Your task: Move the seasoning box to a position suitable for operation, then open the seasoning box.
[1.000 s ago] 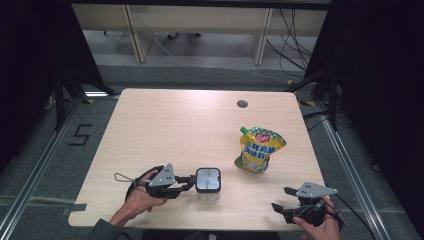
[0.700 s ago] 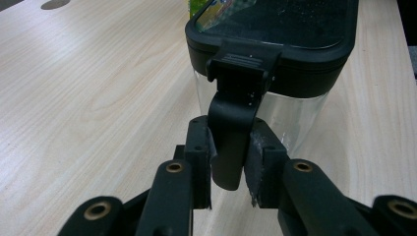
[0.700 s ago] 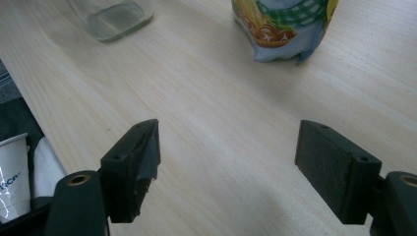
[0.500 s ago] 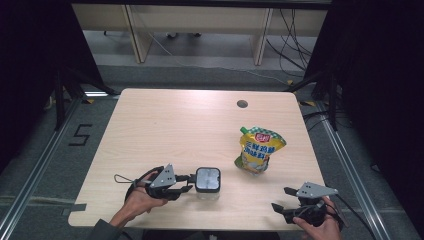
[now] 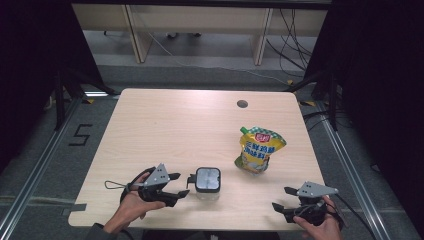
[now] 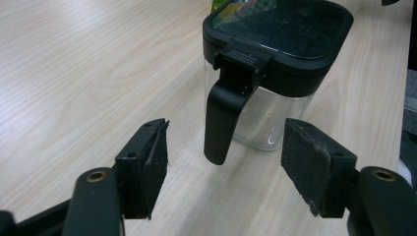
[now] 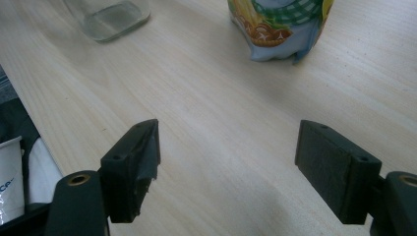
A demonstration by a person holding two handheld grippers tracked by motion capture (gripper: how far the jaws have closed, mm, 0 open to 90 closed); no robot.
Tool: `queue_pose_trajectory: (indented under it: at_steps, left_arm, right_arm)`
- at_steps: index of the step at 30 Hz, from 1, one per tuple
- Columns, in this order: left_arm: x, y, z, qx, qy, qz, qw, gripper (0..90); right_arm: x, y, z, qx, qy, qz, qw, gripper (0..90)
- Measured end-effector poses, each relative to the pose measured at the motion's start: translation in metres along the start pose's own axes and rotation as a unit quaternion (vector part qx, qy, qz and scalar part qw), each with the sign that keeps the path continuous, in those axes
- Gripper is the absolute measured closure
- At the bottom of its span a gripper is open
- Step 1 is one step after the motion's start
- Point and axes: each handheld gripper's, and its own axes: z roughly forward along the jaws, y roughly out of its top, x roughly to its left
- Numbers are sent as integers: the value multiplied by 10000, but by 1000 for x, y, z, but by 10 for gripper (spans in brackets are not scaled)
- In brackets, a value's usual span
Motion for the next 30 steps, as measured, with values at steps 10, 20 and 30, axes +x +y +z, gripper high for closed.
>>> queue_pose_trajectory:
  at_steps: [10, 20, 30]
  left_arm:
    - [0, 6, -13, -10, 108, -264, 9996, 341]
    - [-2, 12, -18, -272, 46, -250, 9993, 681]
    - [-3, 30, -14, -526, 96, -183, 9984, 888]
  right_arm:
    - [-3, 3, 4, -49, 125, -249, 9996, 262]
    - [-1, 3, 3, -42, -6, -197, 9998, 262]
    - [1, 2, 1, -46, -31, -293, 9996, 265]
